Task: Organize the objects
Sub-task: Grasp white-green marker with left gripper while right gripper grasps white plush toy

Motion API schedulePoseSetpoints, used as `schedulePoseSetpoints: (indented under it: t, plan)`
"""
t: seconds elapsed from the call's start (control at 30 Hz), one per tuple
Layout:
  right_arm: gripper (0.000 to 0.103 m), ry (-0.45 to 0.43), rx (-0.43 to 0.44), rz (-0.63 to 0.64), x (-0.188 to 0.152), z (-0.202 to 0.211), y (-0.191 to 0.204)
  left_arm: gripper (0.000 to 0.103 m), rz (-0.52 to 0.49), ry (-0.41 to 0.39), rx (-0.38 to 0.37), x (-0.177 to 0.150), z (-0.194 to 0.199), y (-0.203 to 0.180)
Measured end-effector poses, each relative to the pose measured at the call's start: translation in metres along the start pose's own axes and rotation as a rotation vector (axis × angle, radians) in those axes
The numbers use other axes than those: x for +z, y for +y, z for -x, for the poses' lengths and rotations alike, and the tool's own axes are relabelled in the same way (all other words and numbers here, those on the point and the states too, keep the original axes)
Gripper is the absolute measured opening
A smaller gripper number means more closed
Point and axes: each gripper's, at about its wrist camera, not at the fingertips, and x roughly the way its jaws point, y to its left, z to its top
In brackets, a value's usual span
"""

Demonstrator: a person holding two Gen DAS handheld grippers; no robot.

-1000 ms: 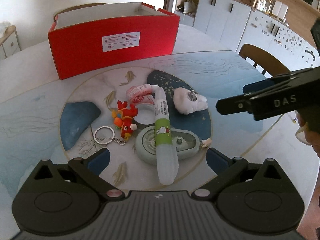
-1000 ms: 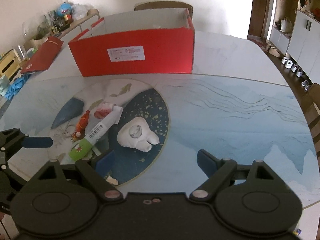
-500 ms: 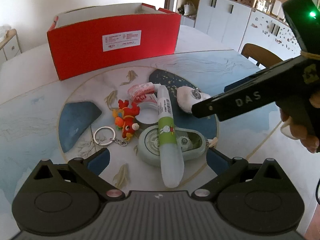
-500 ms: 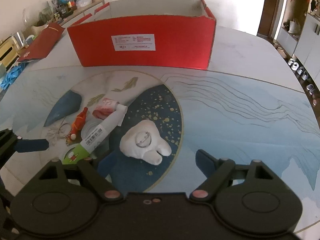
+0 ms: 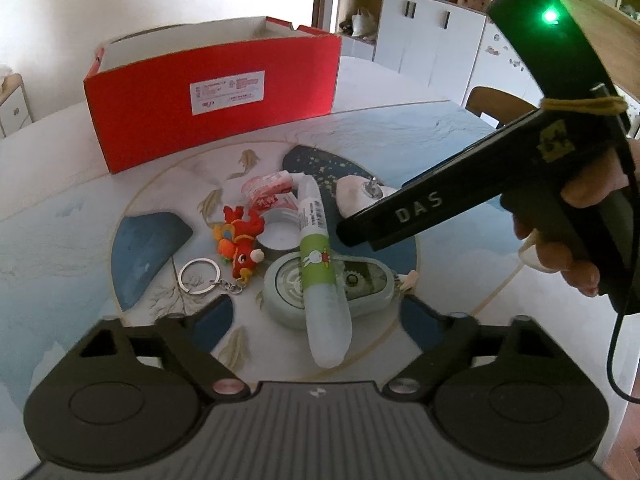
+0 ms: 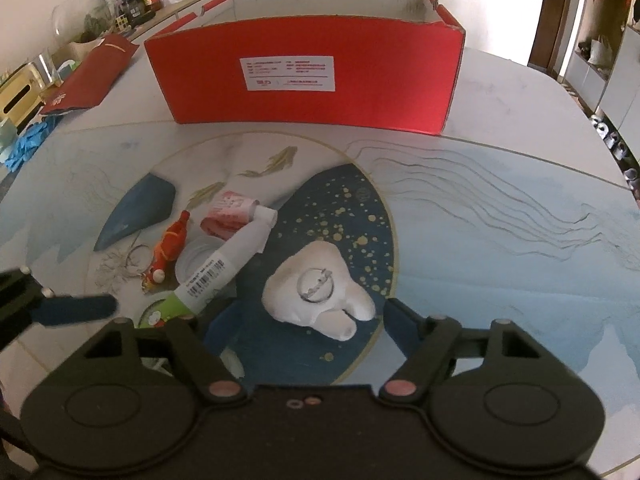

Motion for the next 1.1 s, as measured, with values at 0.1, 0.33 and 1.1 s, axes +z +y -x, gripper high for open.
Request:
schedulePoseSetpoints:
  t: [0.1, 0.33, 1.1]
  plan:
    - [0.076, 0.003, 0.002, -0.001, 0.000, -0.001, 0.002, 0.069, -0.016, -0.003, 0.004, 0.001, 0.000, -0.001]
    - [0.072, 0.008, -0.001, -0.025, 0.001, -0.002, 0.003, 0.060, -0.014, -0.021, -0.009, 0.007, -0.004, 0.000]
    - [0.056, -0.027, -0.029, -0.090, -0.001, 0.012, 0.000, 0.020, -0.065, 0.017, 0.027, 0.023, -0.017, 0.001]
